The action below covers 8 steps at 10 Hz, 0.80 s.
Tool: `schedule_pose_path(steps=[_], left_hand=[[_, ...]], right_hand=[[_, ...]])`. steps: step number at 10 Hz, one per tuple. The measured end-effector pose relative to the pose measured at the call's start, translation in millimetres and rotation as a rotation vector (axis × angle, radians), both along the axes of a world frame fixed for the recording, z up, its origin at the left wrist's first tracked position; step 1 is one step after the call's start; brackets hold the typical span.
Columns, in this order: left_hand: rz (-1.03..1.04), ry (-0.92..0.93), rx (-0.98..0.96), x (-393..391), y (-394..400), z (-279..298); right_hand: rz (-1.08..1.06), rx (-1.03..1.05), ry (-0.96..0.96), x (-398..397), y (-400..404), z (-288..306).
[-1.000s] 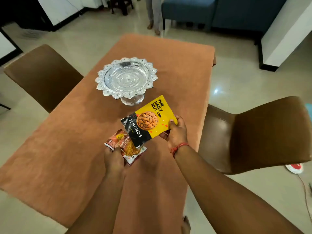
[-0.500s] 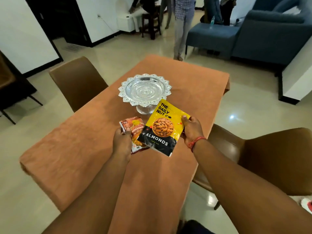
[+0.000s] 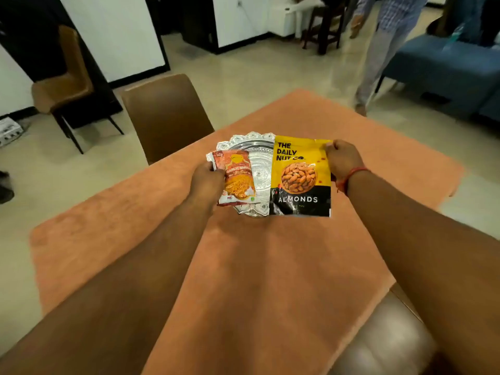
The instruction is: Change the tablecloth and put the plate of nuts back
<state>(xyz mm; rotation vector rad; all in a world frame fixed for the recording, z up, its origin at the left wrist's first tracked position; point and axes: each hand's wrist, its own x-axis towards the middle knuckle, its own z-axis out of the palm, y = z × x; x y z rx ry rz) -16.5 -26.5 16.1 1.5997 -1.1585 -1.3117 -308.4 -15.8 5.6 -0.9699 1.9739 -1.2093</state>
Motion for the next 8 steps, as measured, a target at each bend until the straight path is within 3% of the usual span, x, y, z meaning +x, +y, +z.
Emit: schedule_pose_path(steps=[2,4,7,8], left_hand=[[0.000,-0.172,0.050,-33.7,-52.0,-20.7],[-0.040,-0.404,0.093,-33.3,-81.2,-36.3],[-0.244,-1.141,-0.267,-28.6,-69.7,-20.7],[-0.352,-1.290,-0.389,-22.8,-55.0,-12.4]], right_hand=[[0.143,0.127,0.097,-6.5,-83.5,-18.7],[0.248,0.131,0.294,12.8,-115.8,-27.7],[0.328,0.130,0.783,24.3,-90.6,-30.6],[0.405,0.035,1.114,39.9,-64.0,-20.5]])
